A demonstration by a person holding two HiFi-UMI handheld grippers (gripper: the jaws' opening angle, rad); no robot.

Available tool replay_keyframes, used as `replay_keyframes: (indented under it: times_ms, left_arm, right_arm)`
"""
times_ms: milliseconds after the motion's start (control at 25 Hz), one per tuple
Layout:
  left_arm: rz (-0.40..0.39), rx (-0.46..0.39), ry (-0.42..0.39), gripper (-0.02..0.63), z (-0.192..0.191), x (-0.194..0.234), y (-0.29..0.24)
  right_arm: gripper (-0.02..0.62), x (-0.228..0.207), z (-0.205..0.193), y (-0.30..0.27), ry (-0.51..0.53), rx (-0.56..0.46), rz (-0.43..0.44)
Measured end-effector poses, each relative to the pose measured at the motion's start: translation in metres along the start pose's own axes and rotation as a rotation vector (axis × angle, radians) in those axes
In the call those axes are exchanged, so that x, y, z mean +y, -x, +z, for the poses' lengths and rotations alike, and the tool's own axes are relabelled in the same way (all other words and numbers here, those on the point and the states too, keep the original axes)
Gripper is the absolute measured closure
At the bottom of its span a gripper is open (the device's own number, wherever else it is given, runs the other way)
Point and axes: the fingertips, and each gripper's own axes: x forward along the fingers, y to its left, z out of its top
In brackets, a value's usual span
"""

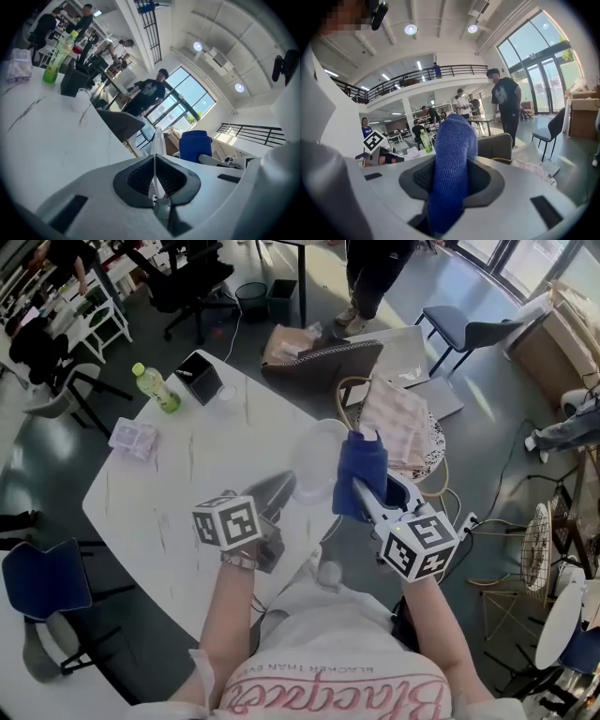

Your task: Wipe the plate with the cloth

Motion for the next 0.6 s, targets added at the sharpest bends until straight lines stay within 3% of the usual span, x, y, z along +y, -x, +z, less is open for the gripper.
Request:
replay_keyframes:
  times_ms: [600]
  left_arm:
    - [-0.05, -0.214, -0.143, 0.594, 0.024, -0.064, 0.054]
  right_arm:
    - [0.465, 0.047, 0.056, 0.041, 0.131, -0.172, 0.064]
